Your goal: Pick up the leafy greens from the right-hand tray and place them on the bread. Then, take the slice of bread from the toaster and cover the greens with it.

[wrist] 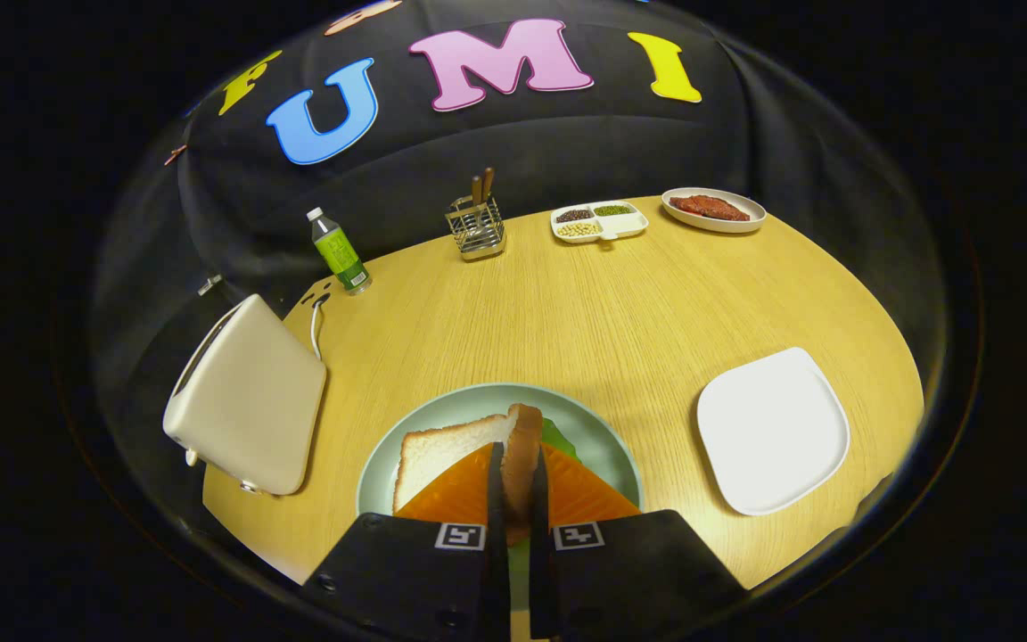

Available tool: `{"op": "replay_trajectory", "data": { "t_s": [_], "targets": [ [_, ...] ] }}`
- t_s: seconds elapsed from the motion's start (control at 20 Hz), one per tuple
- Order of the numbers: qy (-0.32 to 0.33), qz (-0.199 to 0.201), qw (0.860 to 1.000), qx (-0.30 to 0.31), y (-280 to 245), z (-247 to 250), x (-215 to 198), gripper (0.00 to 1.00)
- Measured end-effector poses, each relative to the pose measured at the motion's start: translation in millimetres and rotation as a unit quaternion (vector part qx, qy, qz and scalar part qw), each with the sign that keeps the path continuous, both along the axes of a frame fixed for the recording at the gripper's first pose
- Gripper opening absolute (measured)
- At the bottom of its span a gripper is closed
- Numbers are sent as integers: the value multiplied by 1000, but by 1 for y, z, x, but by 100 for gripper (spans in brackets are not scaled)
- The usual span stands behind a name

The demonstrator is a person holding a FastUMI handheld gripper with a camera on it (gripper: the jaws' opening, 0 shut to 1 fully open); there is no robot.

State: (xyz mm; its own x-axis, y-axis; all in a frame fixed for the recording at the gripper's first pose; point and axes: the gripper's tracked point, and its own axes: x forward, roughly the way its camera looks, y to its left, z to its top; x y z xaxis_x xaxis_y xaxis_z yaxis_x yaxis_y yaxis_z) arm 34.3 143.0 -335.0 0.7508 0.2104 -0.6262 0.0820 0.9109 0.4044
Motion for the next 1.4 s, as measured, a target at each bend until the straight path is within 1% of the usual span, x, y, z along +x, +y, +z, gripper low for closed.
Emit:
{"op": "replay_trajectory", "data": {
  "t_s": [0.2,0.3,0.35,0.4,0.45,0.65,0.8,0.9,0.95,1.05,1.4],
  "targets": [
    [5,12,1000,-12,-2,-5,2,14],
    [11,10,1000,-19,-8,-10,2,19],
    [16,6,1000,-23,-13,-12,2,32],
    [23,-1,999,-37,-20,-16,3,43],
    [24,2,999,-40,-21,-16,0,53],
    [20,3,998,-52,-26,-14,2,68],
    [15,0,998,-65,-31,-9,1,75],
    [10,-5,998,-65,-36,-3,1,87],
    [6,-7,998,-61,-36,2,-1,98],
    [-4,-13,998,-56,-42,11,0,99],
    [-30,-42,998,-29,-73,51,6,99]
  ]
}}
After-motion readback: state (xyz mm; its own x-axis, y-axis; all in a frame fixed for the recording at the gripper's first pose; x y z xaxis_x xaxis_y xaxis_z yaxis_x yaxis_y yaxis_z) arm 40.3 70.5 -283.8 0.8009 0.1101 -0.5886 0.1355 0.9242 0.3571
